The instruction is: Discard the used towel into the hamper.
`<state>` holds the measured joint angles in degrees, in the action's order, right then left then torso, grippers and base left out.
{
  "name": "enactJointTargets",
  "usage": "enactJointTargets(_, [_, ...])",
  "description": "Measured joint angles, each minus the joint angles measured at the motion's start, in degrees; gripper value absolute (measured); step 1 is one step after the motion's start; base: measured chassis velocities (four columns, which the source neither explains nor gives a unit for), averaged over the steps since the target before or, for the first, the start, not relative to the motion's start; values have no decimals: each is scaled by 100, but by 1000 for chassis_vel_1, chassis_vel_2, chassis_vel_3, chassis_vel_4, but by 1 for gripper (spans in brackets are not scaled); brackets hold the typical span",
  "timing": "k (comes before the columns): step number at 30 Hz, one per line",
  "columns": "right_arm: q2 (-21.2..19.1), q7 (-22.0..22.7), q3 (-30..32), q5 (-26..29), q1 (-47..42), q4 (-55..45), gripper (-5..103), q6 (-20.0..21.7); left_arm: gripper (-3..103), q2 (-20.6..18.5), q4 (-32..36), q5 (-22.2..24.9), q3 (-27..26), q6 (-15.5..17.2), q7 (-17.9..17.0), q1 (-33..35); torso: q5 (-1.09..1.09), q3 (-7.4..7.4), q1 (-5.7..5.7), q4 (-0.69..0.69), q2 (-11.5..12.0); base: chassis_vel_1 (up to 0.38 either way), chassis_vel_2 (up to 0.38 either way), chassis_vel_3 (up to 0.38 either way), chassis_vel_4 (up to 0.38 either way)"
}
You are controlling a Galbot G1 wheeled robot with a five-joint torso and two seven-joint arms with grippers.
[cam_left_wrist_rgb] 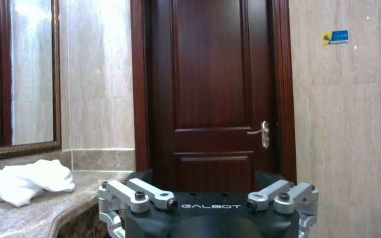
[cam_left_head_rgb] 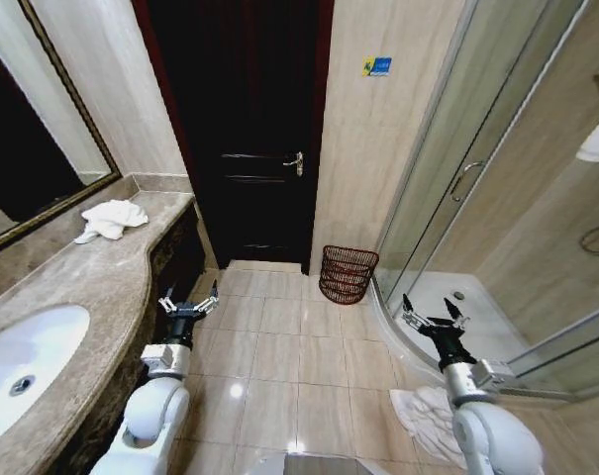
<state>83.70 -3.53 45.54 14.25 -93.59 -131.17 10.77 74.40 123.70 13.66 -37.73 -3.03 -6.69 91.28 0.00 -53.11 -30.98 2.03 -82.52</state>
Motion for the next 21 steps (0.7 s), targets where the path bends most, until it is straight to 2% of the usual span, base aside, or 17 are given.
enactJointTargets(7, [197,-87,68,-290,-229,-132,100,-44,100,-13,12,31,-10,-18,86,76,-1,0,0,-1,0,0,0,0,0])
enactJointTargets(12, [372,-116,110,-366,-431,-293,100,-109,100,-22,-26,60,-27,-187,197,216,0,0,0,-1,0,0,0,0,0])
enactJointTargets(21, [452,-120,104,-389,-609,-409,100,-175,100,-41,51,50,-72,-399,256,344,-1,0,0,-1,0,0,0,0,0])
